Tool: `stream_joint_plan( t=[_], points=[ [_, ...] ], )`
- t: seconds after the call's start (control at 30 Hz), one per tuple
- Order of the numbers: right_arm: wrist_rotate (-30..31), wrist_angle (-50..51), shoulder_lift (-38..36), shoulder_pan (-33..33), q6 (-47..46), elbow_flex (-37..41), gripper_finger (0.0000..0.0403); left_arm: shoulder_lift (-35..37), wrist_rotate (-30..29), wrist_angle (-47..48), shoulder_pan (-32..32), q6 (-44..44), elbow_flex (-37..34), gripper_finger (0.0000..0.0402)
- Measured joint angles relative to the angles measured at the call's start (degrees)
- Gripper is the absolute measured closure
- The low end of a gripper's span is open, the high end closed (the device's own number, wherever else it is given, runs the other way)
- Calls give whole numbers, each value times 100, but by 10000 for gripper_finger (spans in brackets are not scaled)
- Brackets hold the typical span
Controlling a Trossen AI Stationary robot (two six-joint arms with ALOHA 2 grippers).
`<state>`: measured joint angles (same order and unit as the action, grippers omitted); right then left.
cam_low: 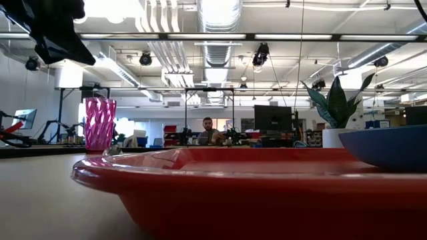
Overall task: Pick and place plate/cup/fork/spoon on tray
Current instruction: Put the orange spoon on the orange serving tray to the left of the blue plate
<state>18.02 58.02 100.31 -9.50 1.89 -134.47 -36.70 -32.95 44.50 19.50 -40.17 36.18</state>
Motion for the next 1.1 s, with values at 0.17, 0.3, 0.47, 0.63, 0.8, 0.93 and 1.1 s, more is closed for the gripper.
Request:
stream_joint_plan(
  t=[0.17, 0.3, 0.47, 0.63, 0.8, 0.93, 1.1],
  points=[
    [0, 2, -167, 0, 359, -2, 394, -613, 211, -145, -254, -16, 0, 381],
    [3, 11, -493, -39, 360, -31, 394, -1035, 467, -31, -683, -50, -18, 352],
    [0, 44, -1027, -328, 254, -37, 394, -1063, 1000, -282, -1276, -148, -343, 338],
    [4, 180, -1371, -774, 169, -37, 394, -541, 1494, -1591, -1726, -126, -1084, 338],
    [0, 301, -1507, -1091, 68, -37, 394, -91, 1864, -2540, -2140, -185, -1798, 338],
    [28, 308, -1523, -1152, 68, -37, 394, -21, 2053, -2545, -2296, -403, -2067, 338],
    [153, 344, -1526, -1152, 68, -37, 394, -38, 2129, -2567, -2331, -312, -2091, 331]
  ],
)
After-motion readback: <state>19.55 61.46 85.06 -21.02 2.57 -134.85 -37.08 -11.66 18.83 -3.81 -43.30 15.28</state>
